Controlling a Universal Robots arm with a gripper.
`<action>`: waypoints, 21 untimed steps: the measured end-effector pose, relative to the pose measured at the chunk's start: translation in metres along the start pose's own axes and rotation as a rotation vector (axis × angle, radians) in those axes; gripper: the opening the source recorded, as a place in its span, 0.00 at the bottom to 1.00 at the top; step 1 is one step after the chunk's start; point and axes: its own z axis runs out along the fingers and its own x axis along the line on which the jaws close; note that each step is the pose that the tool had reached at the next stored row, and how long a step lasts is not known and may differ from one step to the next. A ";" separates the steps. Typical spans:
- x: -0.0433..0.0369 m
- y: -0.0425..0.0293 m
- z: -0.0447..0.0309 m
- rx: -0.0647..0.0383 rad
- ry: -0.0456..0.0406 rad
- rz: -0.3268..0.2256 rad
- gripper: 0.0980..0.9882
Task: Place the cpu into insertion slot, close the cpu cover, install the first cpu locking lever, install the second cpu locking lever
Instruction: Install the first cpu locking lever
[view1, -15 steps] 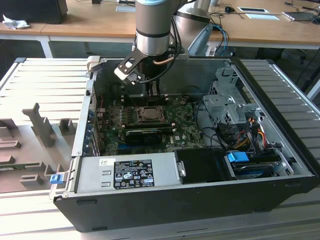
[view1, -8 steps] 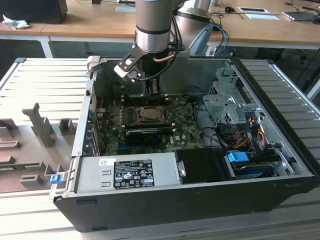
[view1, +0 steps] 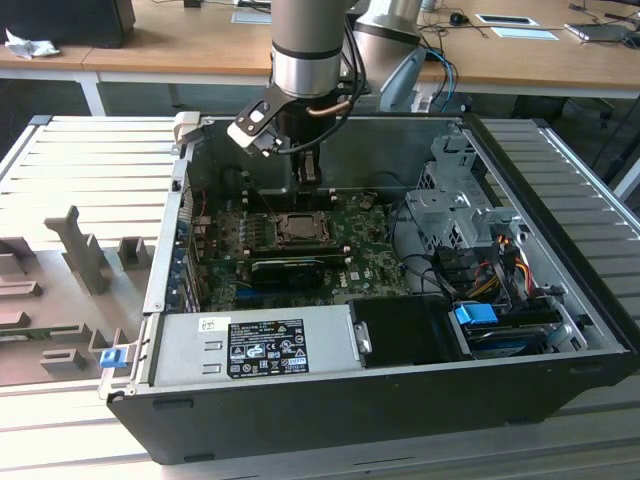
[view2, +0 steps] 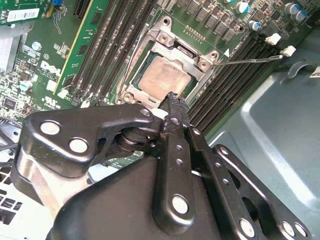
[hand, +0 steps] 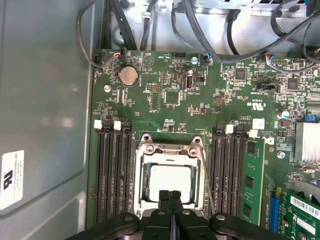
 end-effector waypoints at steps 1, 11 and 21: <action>0.0000 0.0001 -0.0015 0.000 0.0000 0.000 0.01; 0.0009 0.0011 -0.0422 0.000 0.0000 0.000 0.01; 0.0011 0.0007 -0.0465 0.003 -0.0007 -0.120 0.01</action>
